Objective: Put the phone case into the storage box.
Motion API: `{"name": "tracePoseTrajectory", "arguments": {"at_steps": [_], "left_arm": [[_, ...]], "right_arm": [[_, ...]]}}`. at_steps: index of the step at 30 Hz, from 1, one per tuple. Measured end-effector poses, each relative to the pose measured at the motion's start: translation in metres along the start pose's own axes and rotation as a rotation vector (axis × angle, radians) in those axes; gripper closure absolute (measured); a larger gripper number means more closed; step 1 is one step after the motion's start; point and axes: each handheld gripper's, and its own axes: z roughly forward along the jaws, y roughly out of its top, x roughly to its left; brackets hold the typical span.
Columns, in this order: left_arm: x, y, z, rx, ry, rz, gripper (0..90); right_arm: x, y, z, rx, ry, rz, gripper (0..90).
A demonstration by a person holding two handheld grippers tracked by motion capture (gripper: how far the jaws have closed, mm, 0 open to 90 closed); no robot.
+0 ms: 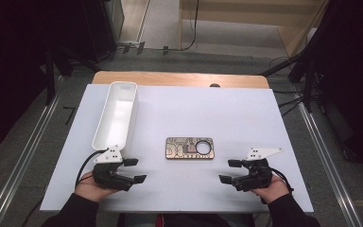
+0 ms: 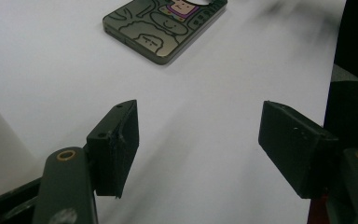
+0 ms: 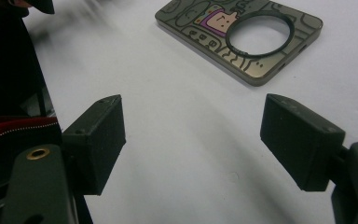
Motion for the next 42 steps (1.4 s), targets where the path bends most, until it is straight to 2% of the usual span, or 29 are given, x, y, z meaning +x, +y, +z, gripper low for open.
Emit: {"name": "tracePoseTrajectory", "arguments": {"at_steps": [24,27,30,33,41,42], "left_arm": [[0.0,0.001,0.001,0.0,-0.017,-0.014,28.6],[-0.003,0.003,0.002,-0.009,-0.034,-0.009,28.6],[-0.006,0.005,0.005,0.007,-0.034,0.005,28.6],[-0.007,0.007,0.006,0.003,-0.045,0.002,28.5],[-0.012,0.017,0.015,0.0,-0.045,-0.002,25.7],[-0.014,0.019,0.018,0.003,-0.046,0.008,25.7]], "right_arm": [[0.0,0.0,0.001,0.007,-0.006,0.008,20.9],[-0.001,0.0,0.002,0.011,-0.007,0.009,20.9],[-0.001,-0.001,0.002,0.013,-0.006,0.008,21.0],[-0.001,-0.001,0.002,0.014,-0.003,0.012,20.9],[-0.001,-0.001,0.004,0.019,0.001,0.015,20.8],[-0.001,-0.001,0.004,0.019,0.001,0.016,20.9]]}}
